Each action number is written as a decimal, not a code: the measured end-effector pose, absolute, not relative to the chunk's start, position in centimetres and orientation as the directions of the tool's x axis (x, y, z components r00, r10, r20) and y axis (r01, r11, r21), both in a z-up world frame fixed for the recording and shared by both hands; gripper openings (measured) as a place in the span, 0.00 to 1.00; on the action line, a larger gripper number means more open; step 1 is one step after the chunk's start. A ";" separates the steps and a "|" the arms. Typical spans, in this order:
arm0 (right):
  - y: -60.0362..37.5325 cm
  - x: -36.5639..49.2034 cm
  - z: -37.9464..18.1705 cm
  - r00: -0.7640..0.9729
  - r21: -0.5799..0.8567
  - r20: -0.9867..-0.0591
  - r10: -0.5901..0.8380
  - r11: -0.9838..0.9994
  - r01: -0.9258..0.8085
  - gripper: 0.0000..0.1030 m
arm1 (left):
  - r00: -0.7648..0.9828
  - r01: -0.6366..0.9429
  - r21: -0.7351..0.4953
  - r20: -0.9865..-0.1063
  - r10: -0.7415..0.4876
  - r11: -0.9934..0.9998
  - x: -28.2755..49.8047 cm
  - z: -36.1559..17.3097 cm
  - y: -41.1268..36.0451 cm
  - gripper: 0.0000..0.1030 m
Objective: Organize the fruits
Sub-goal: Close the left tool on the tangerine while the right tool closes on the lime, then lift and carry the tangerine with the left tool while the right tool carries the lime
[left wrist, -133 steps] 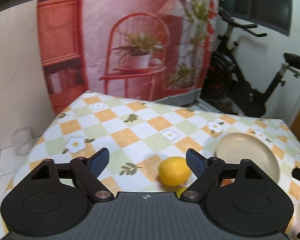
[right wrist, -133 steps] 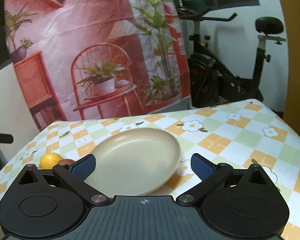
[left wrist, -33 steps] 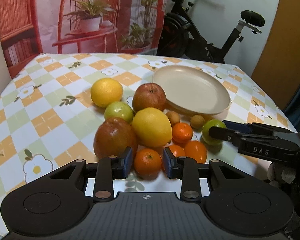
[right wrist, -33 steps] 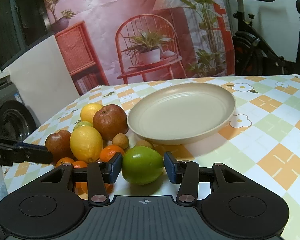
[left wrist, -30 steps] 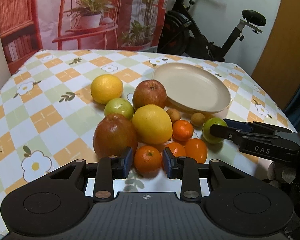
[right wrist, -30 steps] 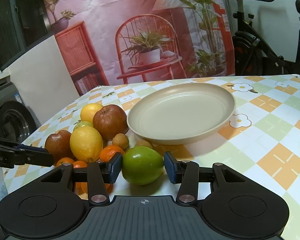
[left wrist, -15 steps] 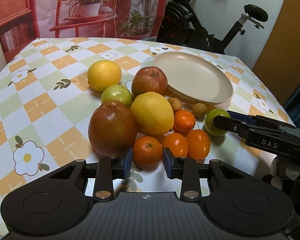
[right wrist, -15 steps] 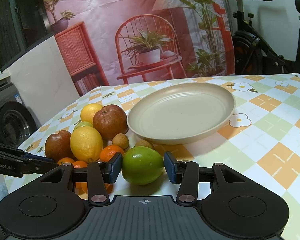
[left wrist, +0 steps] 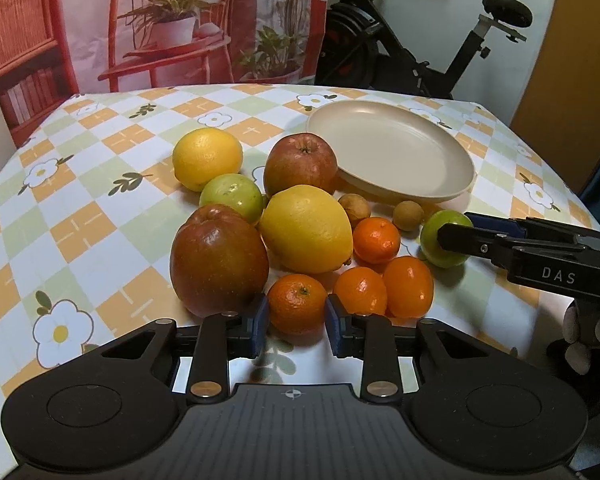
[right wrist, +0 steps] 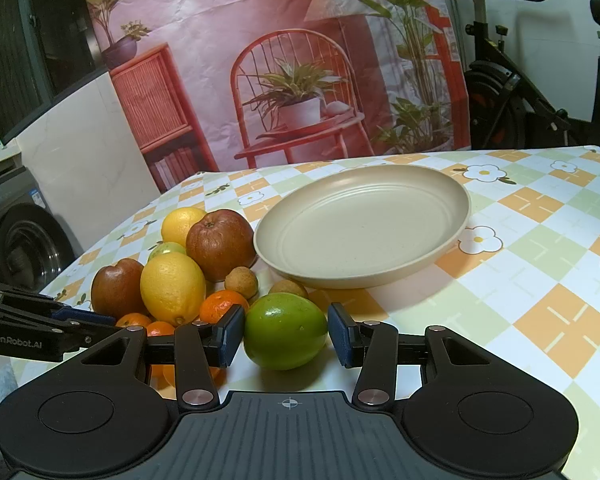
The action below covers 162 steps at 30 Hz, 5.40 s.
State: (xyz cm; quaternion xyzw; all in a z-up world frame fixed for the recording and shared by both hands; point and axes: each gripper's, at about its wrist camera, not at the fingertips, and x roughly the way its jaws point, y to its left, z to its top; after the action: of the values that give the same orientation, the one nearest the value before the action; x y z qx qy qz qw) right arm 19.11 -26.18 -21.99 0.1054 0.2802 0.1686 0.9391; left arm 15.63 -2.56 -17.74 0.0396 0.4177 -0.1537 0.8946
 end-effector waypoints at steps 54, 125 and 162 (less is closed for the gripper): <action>-26.3 19.0 -22.0 0.786 0.290 -0.489 0.378 0.920 -0.262 0.41 | 0.662 0.372 0.036 -0.711 -0.238 0.928 14.3 -17.5 -3.2 0.35; -24.9 20.8 -21.3 0.698 0.299 -0.563 0.442 0.897 -0.327 0.43 | 0.717 0.364 -0.053 -0.621 -0.316 0.930 17.5 -13.5 -2.9 0.36; -31.7 34.1 -17.7 0.815 0.105 -0.520 0.258 0.965 -0.238 0.42 | 0.659 0.455 0.000 -0.673 -0.336 0.891 32.1 -13.7 -11.5 0.36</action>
State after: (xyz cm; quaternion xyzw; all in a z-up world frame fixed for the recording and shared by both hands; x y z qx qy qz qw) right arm 34.12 -31.68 -17.71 0.0177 0.2752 0.1303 0.9524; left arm 32.05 -11.54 -13.72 0.0844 0.3506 -0.2180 0.9069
